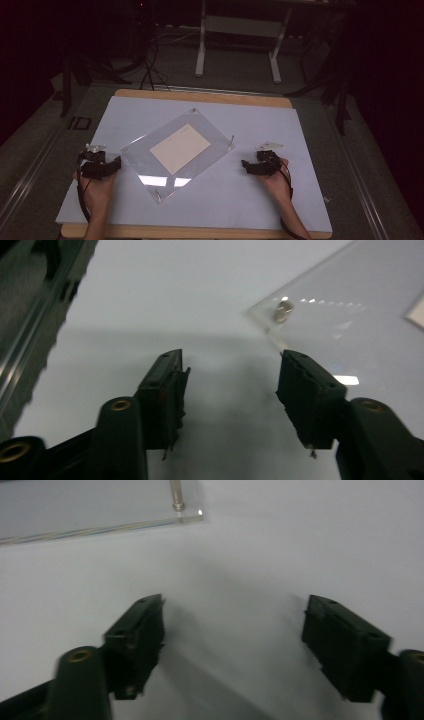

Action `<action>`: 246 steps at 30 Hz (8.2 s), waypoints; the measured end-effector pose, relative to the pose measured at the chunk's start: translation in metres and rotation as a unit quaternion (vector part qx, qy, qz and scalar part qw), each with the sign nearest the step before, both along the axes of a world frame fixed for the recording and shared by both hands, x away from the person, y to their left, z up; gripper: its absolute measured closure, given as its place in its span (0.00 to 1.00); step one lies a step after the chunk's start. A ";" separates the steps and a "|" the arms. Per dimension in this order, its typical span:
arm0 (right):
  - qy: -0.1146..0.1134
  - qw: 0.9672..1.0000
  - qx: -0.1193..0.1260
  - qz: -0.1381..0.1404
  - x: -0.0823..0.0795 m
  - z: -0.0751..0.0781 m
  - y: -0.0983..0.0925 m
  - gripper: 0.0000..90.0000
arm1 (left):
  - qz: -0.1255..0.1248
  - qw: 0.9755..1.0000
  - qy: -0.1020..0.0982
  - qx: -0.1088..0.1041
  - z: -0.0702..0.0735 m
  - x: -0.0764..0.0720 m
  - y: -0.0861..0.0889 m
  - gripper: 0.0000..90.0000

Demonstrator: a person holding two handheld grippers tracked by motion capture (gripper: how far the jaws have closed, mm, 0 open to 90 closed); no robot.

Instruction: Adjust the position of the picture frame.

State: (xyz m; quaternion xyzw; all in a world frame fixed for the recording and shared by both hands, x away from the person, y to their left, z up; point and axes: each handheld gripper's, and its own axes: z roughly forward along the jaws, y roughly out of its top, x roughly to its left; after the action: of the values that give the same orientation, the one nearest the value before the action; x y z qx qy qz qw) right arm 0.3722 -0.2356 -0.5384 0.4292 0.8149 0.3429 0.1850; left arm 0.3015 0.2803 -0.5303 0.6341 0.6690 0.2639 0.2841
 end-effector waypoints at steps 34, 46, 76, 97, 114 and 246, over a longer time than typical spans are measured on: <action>-0.035 0.997 0.048 0.045 0.025 0.032 0.027 0.67 | -0.224 0.972 -0.069 -0.007 0.019 -0.024 -0.027 0.57; -0.021 0.998 0.043 0.046 0.055 0.026 0.060 0.94 | -0.280 0.956 -0.084 -0.021 0.021 -0.034 -0.028 0.59; 0.004 0.999 0.050 0.006 0.100 0.031 0.067 0.94 | -0.428 0.901 -0.055 -0.037 0.010 -0.059 -0.067 0.59; 0.013 0.997 0.072 -0.003 0.101 0.029 0.065 0.93 | -0.465 0.880 -0.087 0.044 0.005 -0.054 -0.126 0.90; 0.037 0.992 0.113 -0.050 0.125 0.035 0.059 0.93 | -0.475 0.865 -0.143 0.079 0.039 -0.050 -0.156 0.90; 0.041 0.970 0.138 0.198 -0.097 0.011 0.040 0.88 | -0.269 0.963 -0.007 0.017 0.013 0.218 -0.219 0.94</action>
State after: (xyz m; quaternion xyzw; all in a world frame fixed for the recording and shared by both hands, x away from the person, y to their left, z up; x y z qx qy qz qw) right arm 0.2751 -0.1953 -0.5270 0.2946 0.8349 0.4644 0.0192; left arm 0.5193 0.0612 -0.5175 0.7937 0.4672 0.1934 0.3383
